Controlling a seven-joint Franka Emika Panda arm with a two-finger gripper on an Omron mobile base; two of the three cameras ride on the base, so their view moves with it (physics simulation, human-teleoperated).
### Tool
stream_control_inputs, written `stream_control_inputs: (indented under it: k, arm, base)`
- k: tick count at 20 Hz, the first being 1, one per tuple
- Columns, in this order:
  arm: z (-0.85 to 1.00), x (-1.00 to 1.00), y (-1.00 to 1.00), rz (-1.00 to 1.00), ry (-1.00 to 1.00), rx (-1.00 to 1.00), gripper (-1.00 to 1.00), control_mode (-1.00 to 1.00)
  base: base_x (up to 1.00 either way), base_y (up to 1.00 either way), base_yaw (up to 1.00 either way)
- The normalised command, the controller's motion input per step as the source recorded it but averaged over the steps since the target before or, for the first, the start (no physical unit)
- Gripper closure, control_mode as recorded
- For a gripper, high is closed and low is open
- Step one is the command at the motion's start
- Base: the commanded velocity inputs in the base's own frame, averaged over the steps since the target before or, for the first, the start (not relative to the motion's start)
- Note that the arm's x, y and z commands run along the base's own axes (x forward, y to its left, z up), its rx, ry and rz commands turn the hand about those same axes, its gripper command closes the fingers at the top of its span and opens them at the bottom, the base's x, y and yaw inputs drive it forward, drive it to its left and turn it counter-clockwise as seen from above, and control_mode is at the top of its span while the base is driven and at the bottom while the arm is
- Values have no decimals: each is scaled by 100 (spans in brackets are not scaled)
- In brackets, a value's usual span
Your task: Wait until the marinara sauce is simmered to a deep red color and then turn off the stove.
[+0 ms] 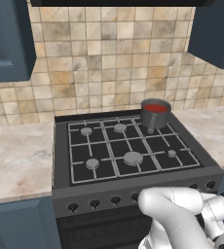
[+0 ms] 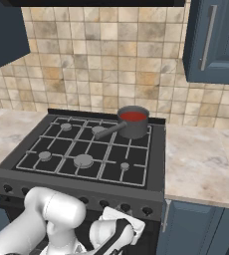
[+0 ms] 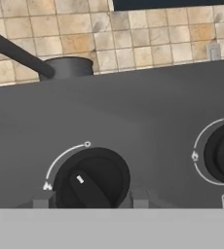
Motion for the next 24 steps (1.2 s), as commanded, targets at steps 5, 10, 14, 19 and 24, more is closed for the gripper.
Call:
stream_control_inputs:
  k: [5,10,14,19,24]
  arm:
    - [0,0,0,-15,5,13,100,-100]
    - [0,0,0,-6,1,17,100,-100]
    - [0,0,0,0,0,20,100,-100]
    - [0,0,0,0,0,20,100,-100]
    - [0,0,-3,0,0,21,100,-100]
  base:
    - [0,0,0]
    - [0,0,0]
    - [0,0,0]
    - [0,0,0]
    - [0,0,0]
